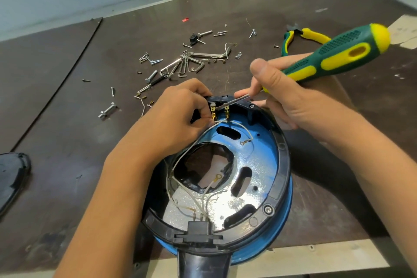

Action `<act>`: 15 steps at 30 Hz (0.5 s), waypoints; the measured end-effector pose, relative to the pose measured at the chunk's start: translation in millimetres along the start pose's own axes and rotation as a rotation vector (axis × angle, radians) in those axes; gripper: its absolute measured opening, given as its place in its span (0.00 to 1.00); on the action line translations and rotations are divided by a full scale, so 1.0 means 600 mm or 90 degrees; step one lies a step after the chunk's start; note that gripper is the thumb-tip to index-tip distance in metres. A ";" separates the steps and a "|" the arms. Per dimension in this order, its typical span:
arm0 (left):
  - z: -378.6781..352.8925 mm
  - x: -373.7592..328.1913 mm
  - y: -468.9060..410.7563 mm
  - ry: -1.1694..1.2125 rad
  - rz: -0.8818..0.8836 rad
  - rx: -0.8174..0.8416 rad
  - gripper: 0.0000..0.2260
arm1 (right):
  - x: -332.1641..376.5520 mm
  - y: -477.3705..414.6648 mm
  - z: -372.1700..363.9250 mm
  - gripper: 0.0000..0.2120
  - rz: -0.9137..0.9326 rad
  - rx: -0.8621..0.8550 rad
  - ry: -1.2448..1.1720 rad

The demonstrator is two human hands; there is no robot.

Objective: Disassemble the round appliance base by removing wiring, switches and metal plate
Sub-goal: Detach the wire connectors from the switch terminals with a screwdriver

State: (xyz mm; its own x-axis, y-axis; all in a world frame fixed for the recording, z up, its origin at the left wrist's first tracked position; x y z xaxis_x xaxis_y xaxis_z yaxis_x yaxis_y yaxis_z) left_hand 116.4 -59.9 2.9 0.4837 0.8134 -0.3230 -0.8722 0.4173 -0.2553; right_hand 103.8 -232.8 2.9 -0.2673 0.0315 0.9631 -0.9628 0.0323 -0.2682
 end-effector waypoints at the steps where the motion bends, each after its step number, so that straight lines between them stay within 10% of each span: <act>1: 0.000 0.000 0.000 0.000 -0.002 -0.001 0.06 | -0.002 -0.005 0.001 0.19 -0.012 -0.013 0.004; 15: -0.001 -0.001 -0.002 -0.001 -0.020 0.005 0.03 | -0.037 -0.008 0.002 0.19 -0.164 -0.085 -0.107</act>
State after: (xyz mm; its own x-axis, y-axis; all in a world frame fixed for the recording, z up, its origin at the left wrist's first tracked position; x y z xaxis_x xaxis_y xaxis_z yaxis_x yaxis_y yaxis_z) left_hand 117.4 -61.1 2.8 0.5110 0.8002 -0.3140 -0.8570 0.4457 -0.2588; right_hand 114.6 -234.8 -17.3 -0.0298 -0.1591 0.9868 -0.9889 0.1483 -0.0060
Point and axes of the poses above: each hand's wrist, its own y-axis away from the middle knuckle, its own z-axis out of the back of the hand, x = y × z, the point moved 8 cm from there along -y, towards the middle knuckle, and after that the axes turned 8 degrees about -x, right-handed, at the moved point
